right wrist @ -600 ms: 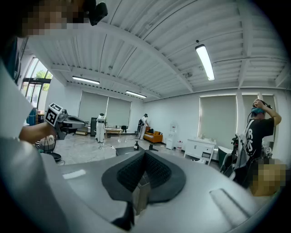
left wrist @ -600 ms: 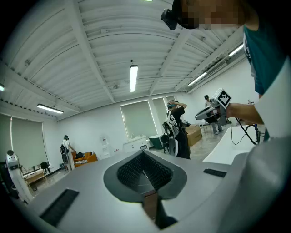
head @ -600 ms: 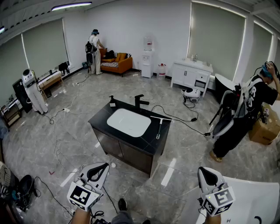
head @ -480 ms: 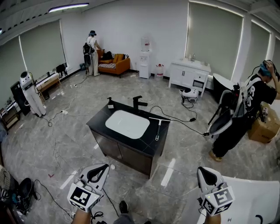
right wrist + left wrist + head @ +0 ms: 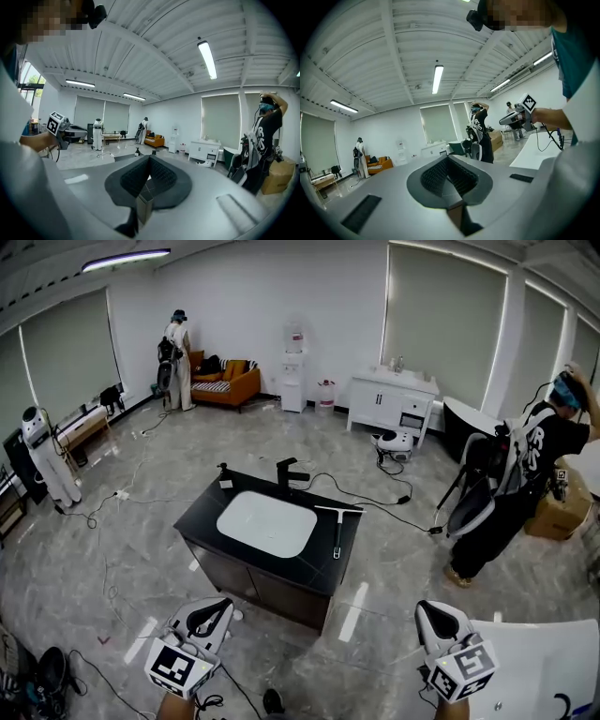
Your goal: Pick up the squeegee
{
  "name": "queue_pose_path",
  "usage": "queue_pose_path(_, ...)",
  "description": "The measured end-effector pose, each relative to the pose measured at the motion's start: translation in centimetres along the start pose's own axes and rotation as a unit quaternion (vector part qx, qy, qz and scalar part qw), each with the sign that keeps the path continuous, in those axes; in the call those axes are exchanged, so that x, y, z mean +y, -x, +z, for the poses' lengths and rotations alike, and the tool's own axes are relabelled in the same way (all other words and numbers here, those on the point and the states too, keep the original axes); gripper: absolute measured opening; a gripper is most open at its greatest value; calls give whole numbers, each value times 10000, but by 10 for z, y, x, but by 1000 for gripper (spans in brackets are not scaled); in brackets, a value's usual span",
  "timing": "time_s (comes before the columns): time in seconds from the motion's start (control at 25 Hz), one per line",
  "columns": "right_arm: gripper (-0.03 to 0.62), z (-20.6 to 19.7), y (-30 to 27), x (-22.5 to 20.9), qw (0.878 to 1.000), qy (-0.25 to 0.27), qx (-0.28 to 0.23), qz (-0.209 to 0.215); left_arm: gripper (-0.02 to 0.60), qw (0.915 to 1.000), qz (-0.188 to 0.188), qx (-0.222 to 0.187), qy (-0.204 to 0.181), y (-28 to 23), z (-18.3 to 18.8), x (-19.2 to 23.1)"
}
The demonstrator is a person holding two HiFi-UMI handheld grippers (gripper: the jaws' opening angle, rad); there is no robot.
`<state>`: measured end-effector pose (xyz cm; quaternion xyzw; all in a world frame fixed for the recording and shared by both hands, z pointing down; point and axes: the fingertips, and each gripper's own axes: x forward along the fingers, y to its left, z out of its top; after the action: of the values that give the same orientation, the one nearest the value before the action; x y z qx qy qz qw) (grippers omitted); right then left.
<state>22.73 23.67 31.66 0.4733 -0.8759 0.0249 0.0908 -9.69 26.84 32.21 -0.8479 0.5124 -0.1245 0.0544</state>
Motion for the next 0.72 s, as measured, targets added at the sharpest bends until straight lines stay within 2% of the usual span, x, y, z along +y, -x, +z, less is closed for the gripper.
queue_pose_path(0.44,11,20,-89,20,9983,-153,-17,-563,6,9985,-536,-84,-98,-49,-15,100)
queue_pose_path(0.72,11,27,-120,37,9971,-149,11,-745,6,9967,-788,-184,-51,-65,-26,132)
